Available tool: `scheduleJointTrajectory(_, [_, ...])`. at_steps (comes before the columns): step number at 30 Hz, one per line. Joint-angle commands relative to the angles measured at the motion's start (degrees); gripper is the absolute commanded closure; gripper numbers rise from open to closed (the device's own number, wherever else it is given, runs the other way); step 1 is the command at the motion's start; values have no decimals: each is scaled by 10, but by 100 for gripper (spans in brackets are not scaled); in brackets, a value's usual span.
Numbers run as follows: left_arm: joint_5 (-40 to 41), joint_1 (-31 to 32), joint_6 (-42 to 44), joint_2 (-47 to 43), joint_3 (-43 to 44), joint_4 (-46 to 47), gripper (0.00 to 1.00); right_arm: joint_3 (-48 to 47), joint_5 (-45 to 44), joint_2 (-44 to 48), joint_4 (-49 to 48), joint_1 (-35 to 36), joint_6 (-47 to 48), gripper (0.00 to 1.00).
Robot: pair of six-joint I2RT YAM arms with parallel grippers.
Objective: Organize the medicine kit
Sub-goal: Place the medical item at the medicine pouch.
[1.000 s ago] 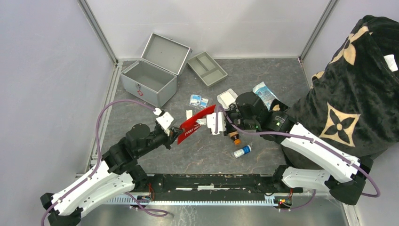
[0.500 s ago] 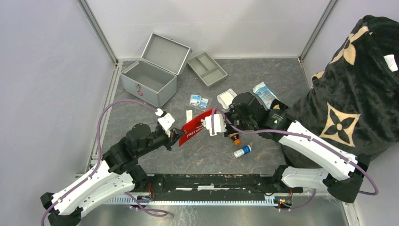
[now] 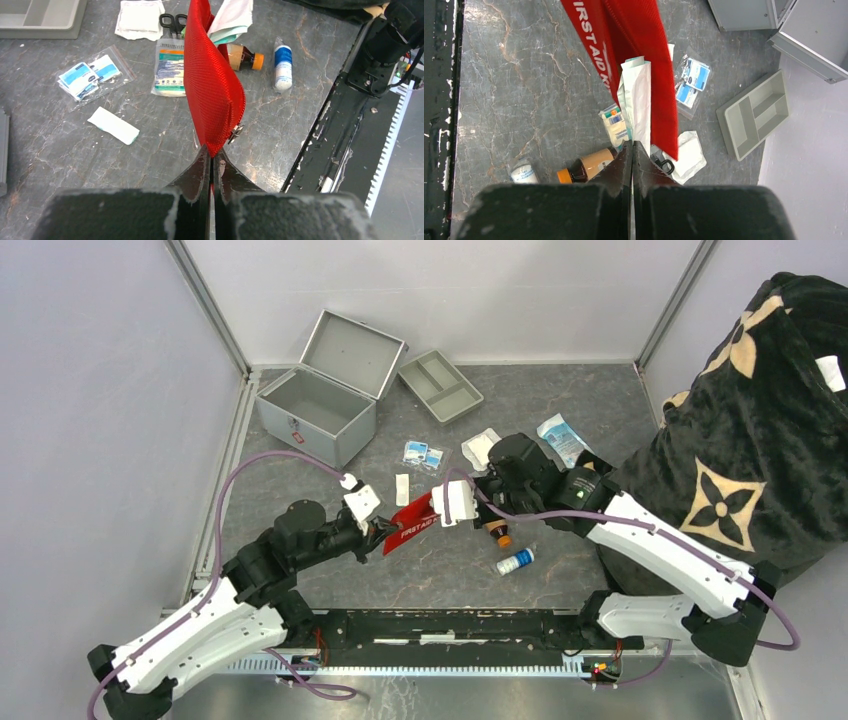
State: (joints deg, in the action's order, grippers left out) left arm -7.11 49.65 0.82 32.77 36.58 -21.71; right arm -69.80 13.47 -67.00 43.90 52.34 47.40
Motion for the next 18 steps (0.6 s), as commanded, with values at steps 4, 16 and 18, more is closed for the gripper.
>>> scheduleJointTrajectory(4, [-45,2,31,10,24,23,98,-35,22,-19,-3,2,12,100])
scheduleJointTrajectory(16, [-48,3,33,11,24,23,98,-28,68,-47,-4,11,13,100])
scheduleJointTrajectory(18, [-52,3,35,11,24,23,98,-28,75,-48,-7,14,15,100])
